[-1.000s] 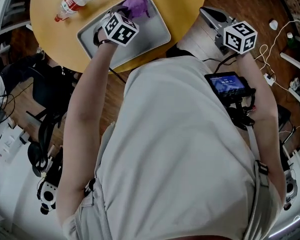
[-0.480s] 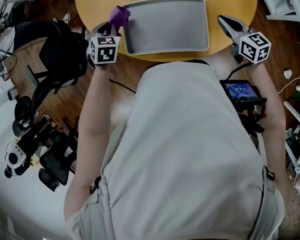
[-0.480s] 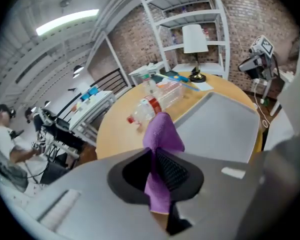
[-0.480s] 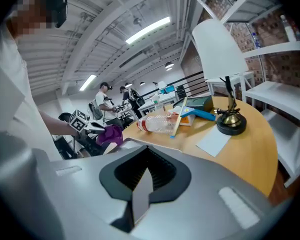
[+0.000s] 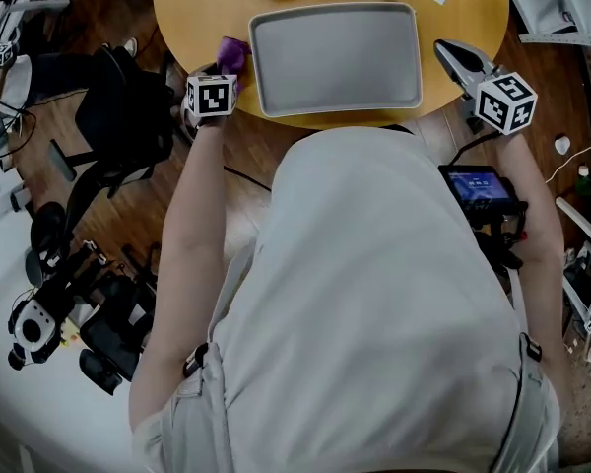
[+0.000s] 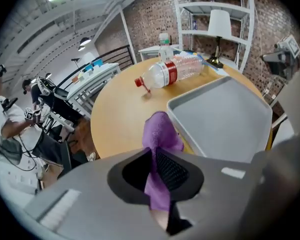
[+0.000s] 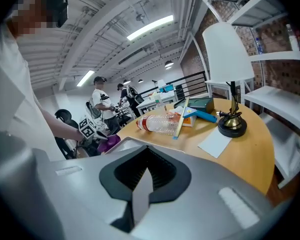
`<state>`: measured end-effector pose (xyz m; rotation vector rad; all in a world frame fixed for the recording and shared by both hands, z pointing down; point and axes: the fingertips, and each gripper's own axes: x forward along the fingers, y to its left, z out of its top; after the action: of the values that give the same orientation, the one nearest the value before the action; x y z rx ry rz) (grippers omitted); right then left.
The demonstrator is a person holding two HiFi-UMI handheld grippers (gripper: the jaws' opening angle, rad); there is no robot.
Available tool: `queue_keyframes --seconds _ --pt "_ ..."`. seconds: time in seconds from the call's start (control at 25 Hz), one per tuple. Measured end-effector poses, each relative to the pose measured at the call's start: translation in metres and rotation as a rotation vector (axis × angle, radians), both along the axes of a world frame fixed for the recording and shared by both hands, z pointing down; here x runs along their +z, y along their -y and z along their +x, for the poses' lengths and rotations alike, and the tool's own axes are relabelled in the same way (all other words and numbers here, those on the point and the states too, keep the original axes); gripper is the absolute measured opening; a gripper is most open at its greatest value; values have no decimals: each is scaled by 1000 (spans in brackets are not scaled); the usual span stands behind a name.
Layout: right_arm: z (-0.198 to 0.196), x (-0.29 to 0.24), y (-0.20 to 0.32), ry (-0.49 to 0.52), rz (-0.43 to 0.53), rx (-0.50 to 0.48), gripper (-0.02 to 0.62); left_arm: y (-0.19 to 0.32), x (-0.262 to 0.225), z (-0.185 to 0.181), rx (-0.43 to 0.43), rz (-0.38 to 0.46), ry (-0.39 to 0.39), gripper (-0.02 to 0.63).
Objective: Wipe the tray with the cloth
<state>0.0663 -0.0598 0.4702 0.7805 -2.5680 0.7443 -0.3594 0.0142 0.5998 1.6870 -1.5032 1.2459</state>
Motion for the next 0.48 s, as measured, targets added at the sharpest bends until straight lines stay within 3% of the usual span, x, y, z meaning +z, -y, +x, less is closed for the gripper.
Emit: queue_keyframes --seconds 0.24,0.48 --pt "13 7 3 -27 -15 49 2 11 52 -9 33 -112 38 29" --pt "24 7 4 -30 -3 78 3 9 65 -11 -1 -118 13 30"
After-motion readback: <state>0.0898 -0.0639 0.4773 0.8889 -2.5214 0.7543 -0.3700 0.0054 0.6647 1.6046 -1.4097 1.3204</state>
